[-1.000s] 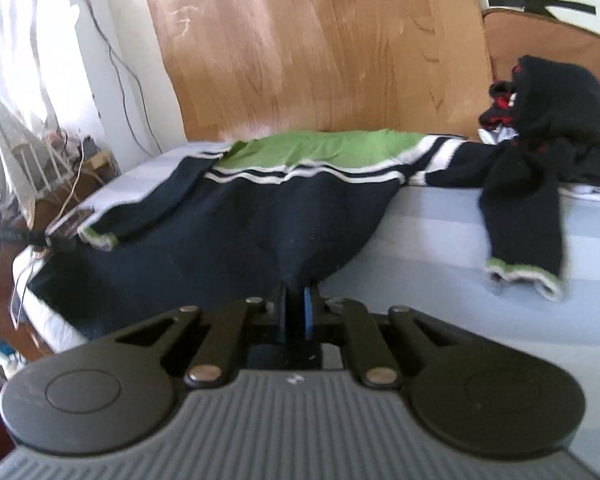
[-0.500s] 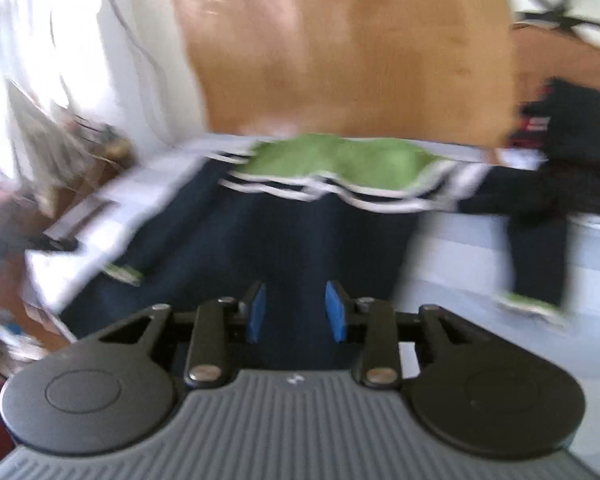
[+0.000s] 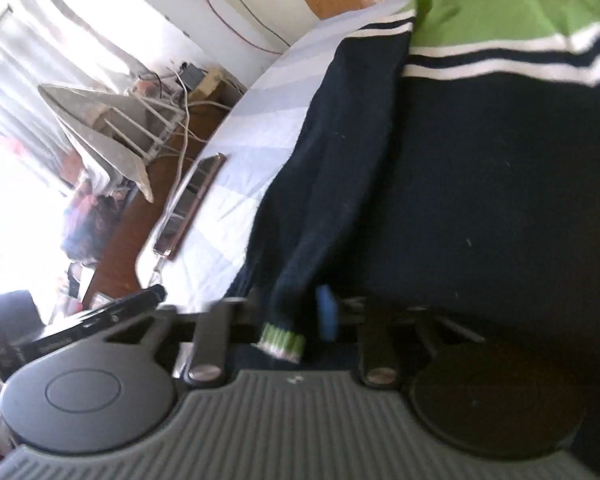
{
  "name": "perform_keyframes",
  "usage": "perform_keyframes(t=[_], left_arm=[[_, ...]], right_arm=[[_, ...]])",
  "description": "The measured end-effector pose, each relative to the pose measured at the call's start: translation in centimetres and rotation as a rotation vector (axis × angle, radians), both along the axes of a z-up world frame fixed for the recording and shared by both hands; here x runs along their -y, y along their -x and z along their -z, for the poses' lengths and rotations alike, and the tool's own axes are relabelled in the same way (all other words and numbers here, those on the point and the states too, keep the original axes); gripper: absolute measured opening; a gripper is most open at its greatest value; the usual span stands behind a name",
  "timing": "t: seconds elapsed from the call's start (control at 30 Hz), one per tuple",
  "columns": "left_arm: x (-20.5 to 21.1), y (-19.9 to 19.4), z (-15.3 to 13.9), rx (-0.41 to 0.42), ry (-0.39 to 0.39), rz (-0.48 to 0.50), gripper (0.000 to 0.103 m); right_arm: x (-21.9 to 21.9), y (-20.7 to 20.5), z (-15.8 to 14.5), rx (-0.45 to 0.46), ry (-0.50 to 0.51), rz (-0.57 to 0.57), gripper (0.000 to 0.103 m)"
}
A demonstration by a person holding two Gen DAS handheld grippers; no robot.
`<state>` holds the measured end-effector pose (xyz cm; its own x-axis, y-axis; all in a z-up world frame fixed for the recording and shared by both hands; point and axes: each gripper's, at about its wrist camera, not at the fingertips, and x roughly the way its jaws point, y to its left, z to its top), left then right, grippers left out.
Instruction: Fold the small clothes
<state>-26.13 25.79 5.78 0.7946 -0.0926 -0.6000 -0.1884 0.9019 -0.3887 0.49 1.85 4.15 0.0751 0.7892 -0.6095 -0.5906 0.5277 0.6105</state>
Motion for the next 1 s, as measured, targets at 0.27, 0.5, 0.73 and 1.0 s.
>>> perform_keyframes(t=[0.27, 0.5, 0.73, 1.0], left_arm=[[0.4, -3.4, -1.4, -0.003, -0.044, 0.021, 0.044], [2.1, -12.5, -4.8, 0.051, -0.135, 0.09, 0.049], [4.8, -29.1, -4.7, -0.013, -0.116, 0.205, 0.059], [8.6, -40.0, -0.4, -0.109, -0.154, 0.243, 0.009]], right_arm=[[5.3, -3.0, -11.8, 0.593, 0.258, 0.04, 0.008], [13.1, -12.3, -12.8, 0.802, 0.632, 0.318, 0.008], [14.3, -13.8, -8.6, 0.697, 0.57, 0.321, 0.008], [14.9, -15.1, -11.2, 0.715, 0.478, 0.371, 0.008]])
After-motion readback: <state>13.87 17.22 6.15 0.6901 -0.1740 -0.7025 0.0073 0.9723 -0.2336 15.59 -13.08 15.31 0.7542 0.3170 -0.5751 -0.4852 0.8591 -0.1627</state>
